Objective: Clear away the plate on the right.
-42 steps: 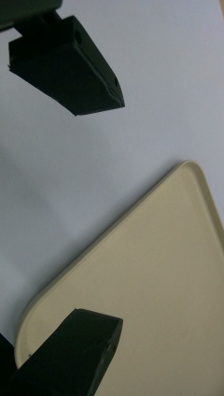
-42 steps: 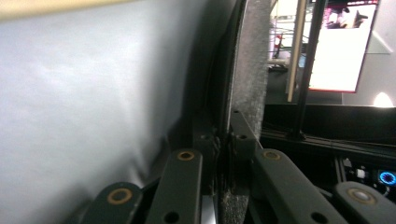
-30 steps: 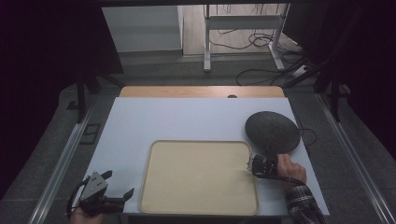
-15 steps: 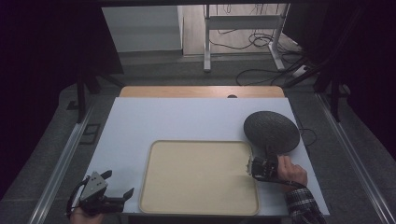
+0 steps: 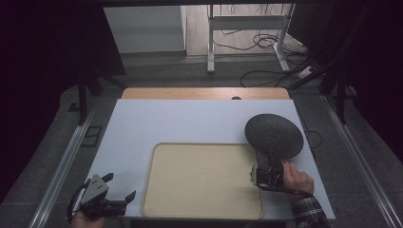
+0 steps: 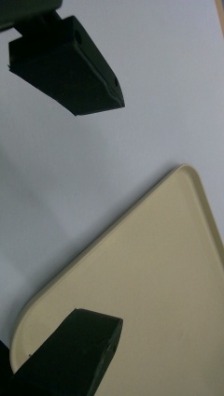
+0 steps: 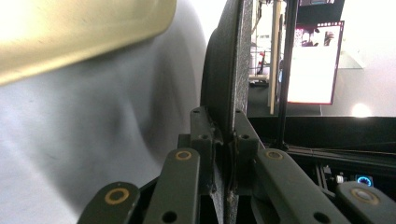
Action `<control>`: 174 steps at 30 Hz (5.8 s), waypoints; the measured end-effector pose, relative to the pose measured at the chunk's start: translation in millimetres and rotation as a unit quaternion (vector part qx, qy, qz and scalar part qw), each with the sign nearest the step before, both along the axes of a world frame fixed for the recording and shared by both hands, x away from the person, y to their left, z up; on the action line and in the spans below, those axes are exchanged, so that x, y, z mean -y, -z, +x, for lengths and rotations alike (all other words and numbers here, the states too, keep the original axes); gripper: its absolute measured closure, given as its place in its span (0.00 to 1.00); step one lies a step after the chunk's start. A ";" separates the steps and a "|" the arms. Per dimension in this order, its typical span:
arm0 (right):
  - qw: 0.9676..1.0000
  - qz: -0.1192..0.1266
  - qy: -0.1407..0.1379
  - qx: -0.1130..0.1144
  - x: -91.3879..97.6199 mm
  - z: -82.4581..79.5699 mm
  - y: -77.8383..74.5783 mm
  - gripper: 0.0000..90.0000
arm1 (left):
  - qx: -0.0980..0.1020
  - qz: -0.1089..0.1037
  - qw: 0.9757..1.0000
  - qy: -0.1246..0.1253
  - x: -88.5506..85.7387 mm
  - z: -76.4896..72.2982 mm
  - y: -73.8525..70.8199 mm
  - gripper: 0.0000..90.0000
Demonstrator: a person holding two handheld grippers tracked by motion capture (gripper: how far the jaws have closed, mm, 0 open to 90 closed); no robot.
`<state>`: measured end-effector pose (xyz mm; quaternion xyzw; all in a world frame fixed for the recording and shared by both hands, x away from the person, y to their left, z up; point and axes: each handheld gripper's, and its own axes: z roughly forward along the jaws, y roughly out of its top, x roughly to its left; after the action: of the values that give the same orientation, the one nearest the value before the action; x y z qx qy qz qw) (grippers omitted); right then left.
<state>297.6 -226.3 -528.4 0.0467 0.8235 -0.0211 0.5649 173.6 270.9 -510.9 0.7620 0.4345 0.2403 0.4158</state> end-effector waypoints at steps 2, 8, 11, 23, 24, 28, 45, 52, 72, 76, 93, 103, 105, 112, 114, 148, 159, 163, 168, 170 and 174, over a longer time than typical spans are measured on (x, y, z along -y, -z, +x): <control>1.000 0.003 0.001 -0.003 -1.6 -4.0 -0.7 0.92 | 0.000 0.000 1.000 0.000 0.1 0.0 0.0 0.00; 1.000 -0.001 -0.020 -0.004 -6.6 -14.8 -3.9 0.92 | -0.001 0.001 1.000 0.001 0.6 0.1 0.0 0.00; 1.000 -0.003 -0.028 -0.009 -11.3 -21.0 -5.6 0.92 | -0.001 0.001 1.000 0.001 0.8 0.2 0.2 0.00; 0.997 0.008 -0.071 -0.005 -30.2 -41.5 -8.7 0.92 | 0.000 0.002 1.000 0.000 0.1 -0.4 -0.3 0.00; 0.997 0.008 -0.071 -0.005 -30.2 -41.5 -8.7 0.92 | 0.000 0.002 1.000 0.000 0.1 -0.4 -0.3 0.00; 0.997 0.003 -0.075 -0.009 -38.5 -51.5 -10.9 0.91 | 0.000 0.003 1.000 0.000 0.5 -0.5 -0.3 0.00; 0.991 0.013 -0.131 -0.011 -63.9 -76.0 -8.0 0.91 | 0.003 0.004 1.000 -0.003 -0.4 -0.9 -0.9 0.00; 0.989 0.008 -0.148 -0.019 -74.3 -86.1 -7.0 0.91 | 0.002 0.004 1.000 -0.001 0.4 -0.6 -0.8 0.00; 0.975 0.011 -0.220 -0.023 -114.3 -110.2 1.8 0.90 | 0.003 0.005 1.000 0.000 0.7 -0.8 -0.9 0.00; 0.973 0.012 -0.228 -0.030 -120.7 -113.5 1.9 0.90 | 0.004 0.006 1.000 -0.001 0.4 -0.9 -1.0 0.00; 0.969 0.000 -0.245 -0.025 -142.7 -124.1 13.0 0.91 | 0.004 0.006 1.000 0.001 0.7 -1.1 -1.1 0.00; 0.968 0.005 -0.243 -0.058 -143.4 -125.8 18.4 0.94 | 0.003 0.009 1.000 0.004 1.7 -1.1 -1.1 0.00; 0.967 0.006 -0.245 -0.061 -143.1 -125.5 18.2 0.93 | 0.003 0.010 1.000 0.005 2.0 -1.2 -1.0 0.00; 0.967 0.007 -0.240 -0.088 -142.3 -124.6 22.3 0.89 | 0.003 0.011 1.000 0.007 2.7 -1.6 -1.0 0.00; 0.967 0.011 -0.238 -0.093 -141.7 -124.7 25.3 0.88 | 0.003 0.011 1.000 0.007 2.6 -1.5 -1.1 0.00; 0.964 0.061 -0.223 -0.129 -134.6 -125.6 6.7 0.69 | -0.002 0.020 1.000 0.011 4.6 -0.7 0.5 0.00; 0.962 0.081 -0.221 -0.141 -129.4 -128.4 -0.5 0.67 | -0.004 0.020 1.000 0.010 5.1 0.0 1.4 0.00; 0.961 0.085 -0.220 -0.144 -127.8 -128.6 -2.3 0.66 | -0.004 0.020 1.000 0.010 5.2 0.1 1.5 0.00; 0.960 0.091 -0.219 -0.150 -125.8 -128.6 -4.5 0.65 | -0.005 0.022 1.000 0.011 5.8 0.1 1.8 0.00; 0.959 0.095 -0.218 -0.152 -124.8 -129.2 -5.7 0.65 | -0.006 0.022 1.000 0.011 5.8 0.0 1.8 0.00; 0.959 0.100 -0.219 -0.153 -123.0 -130.1 -7.9 0.64 | -0.007 0.023 1.000 0.012 6.1 0.1 2.0 0.00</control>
<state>167.5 -103.2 -520.6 -0.0821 0.8883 0.1784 0.4153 173.8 264.8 -512.9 0.7780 0.4223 0.2399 0.3985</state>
